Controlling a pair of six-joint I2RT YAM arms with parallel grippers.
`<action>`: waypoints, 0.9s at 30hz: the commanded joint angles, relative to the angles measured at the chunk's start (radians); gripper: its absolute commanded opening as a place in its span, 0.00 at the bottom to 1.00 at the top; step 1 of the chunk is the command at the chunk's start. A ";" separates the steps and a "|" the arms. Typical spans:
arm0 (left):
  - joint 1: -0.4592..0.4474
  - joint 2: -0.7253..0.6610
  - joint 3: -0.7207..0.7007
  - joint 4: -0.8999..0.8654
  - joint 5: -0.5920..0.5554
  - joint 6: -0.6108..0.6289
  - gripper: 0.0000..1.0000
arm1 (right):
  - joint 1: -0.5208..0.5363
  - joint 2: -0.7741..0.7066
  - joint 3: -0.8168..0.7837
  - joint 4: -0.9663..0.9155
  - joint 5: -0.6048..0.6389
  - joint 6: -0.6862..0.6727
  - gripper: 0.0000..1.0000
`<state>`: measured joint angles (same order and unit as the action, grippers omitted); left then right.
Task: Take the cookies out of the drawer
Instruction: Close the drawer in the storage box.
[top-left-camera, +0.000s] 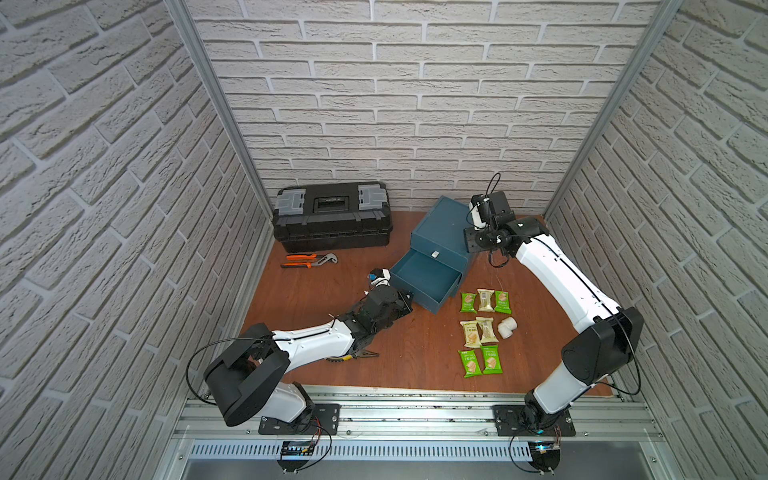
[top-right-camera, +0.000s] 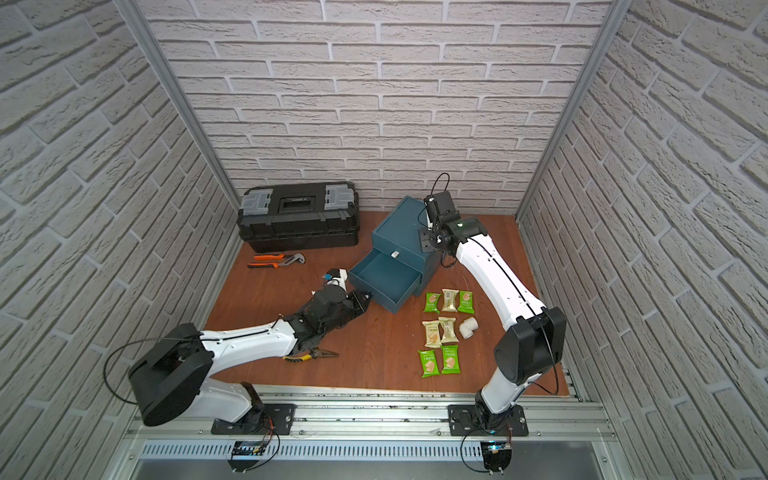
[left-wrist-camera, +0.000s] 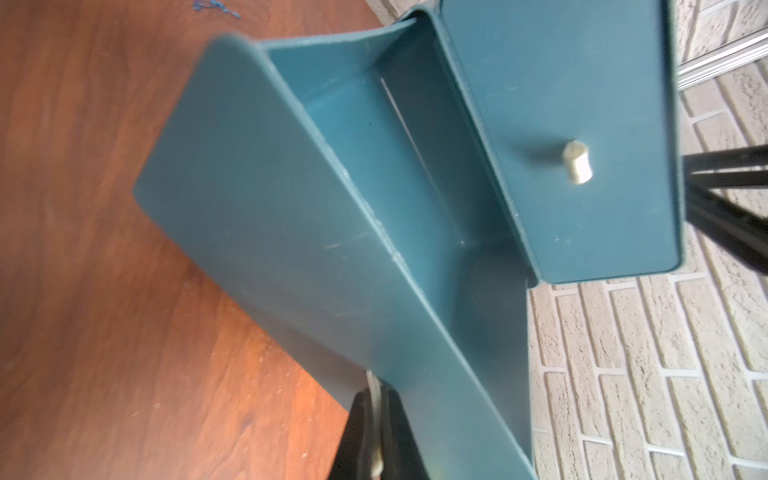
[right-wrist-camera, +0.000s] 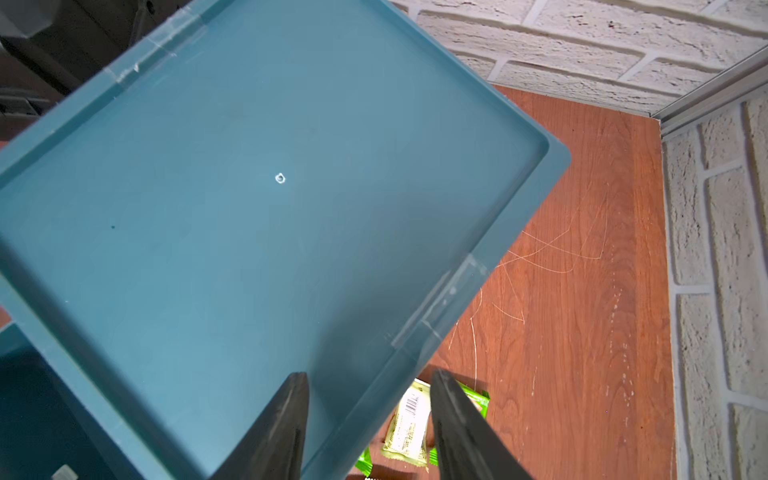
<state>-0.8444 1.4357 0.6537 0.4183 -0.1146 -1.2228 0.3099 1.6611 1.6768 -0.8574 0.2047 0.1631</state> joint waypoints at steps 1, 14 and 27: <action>0.008 0.035 0.038 0.076 -0.003 0.020 0.00 | 0.004 -0.017 -0.017 -0.001 0.005 -0.029 0.52; 0.017 0.265 0.222 0.137 -0.001 -0.007 0.00 | 0.005 -0.006 -0.027 -0.040 0.030 -0.036 0.52; 0.016 0.457 0.380 0.176 -0.011 -0.050 0.00 | 0.005 0.000 -0.028 -0.049 0.026 -0.034 0.51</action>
<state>-0.8318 1.8580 1.0058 0.5610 -0.1261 -1.2613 0.3115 1.6611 1.6695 -0.8673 0.2169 0.1410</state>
